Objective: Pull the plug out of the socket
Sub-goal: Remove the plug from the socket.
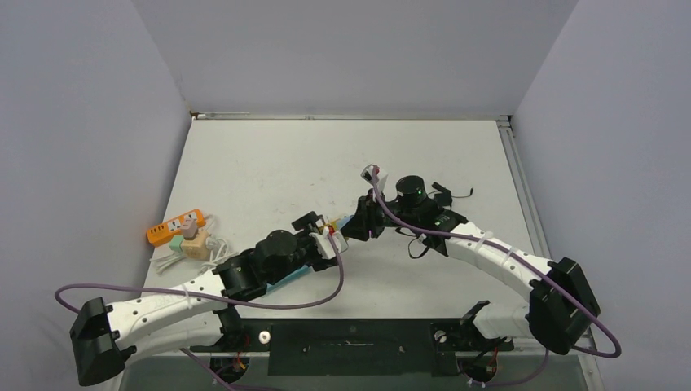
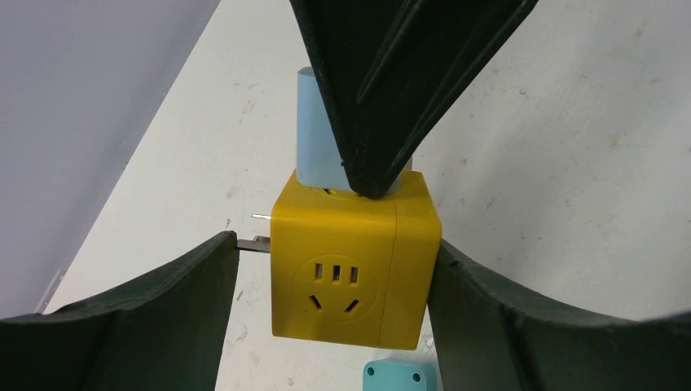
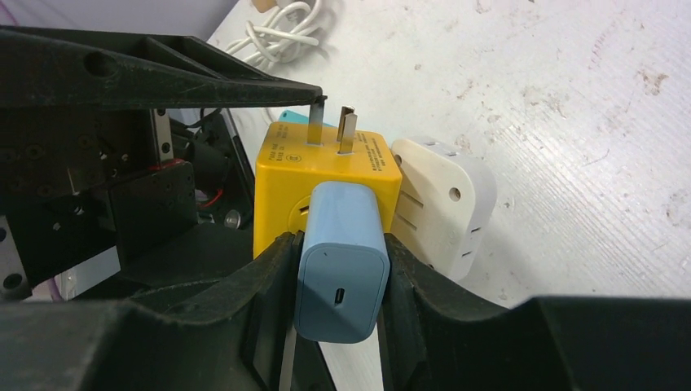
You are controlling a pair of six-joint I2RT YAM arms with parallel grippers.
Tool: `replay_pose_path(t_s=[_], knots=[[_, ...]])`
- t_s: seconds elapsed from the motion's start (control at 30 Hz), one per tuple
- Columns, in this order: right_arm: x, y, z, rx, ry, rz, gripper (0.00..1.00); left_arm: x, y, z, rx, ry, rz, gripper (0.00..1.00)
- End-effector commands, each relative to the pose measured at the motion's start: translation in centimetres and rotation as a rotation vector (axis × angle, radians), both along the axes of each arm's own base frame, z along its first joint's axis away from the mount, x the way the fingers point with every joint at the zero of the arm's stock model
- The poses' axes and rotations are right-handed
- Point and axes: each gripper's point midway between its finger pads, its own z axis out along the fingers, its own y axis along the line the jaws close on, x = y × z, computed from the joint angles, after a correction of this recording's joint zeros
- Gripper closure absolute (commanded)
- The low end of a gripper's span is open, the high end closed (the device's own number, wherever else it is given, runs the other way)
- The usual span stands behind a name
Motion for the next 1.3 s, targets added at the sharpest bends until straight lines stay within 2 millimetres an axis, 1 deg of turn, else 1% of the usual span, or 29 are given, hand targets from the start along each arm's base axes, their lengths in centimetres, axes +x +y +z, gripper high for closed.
replay_pose_path(t_s=[0.0, 0.13, 0.33, 0.47, 0.6, 0.7, 0.87, 0.93, 1.03, 1.17, 1.27], knots=[[-2.8, 1.1, 7.9, 0.200, -0.144, 0.163, 0.95, -1.0, -1.2, 4.4, -0.159, -0.040, -0.073, 1.00], [-4.1, 0.6, 9.0, 0.222, -0.148, 0.217, 0.95, -1.8, -1.2, 5.4, -0.204, -0.042, -0.103, 1.00], [-5.9, 0.3, 9.4, 0.249, -0.108, 0.305, 0.95, -2.9, -1.4, 6.5, -0.243, -0.040, -0.159, 1.00], [-6.2, 0.2, 9.6, 0.250, -0.091, 0.316, 0.95, -3.4, -1.3, 6.8, -0.257, -0.044, -0.173, 1.00], [-6.3, -0.1, 10.2, 0.266, -0.080, 0.316, 0.95, -3.5, -1.3, 6.8, -0.259, -0.044, -0.177, 1.00], [-5.5, 0.0, 10.5, 0.265, -0.069, 0.262, 0.95, -3.4, -1.3, 6.9, -0.259, -0.044, -0.170, 1.00], [-1.6, -0.4, 10.2, 0.150, -0.032, 0.019, 0.95, -2.3, -0.9, 6.4, -0.230, -0.034, -0.100, 1.00], [-0.5, -0.5, 10.0, 0.116, -0.017, -0.049, 0.95, -2.0, -0.9, 6.1, -0.216, -0.027, -0.081, 1.00], [0.6, -0.5, 9.7, 0.060, -0.001, -0.118, 0.95, -1.6, -0.8, 5.9, -0.212, -0.016, -0.055, 1.00], [1.2, -0.3, 9.1, 0.003, 0.011, -0.149, 0.95, -1.4, -0.7, 6.0, -0.220, -0.010, -0.038, 1.00], [0.2, 0.3, 9.9, 0.054, -0.001, -0.074, 0.95, -1.8, -0.9, 6.4, -0.248, 0.001, -0.059, 1.00]])
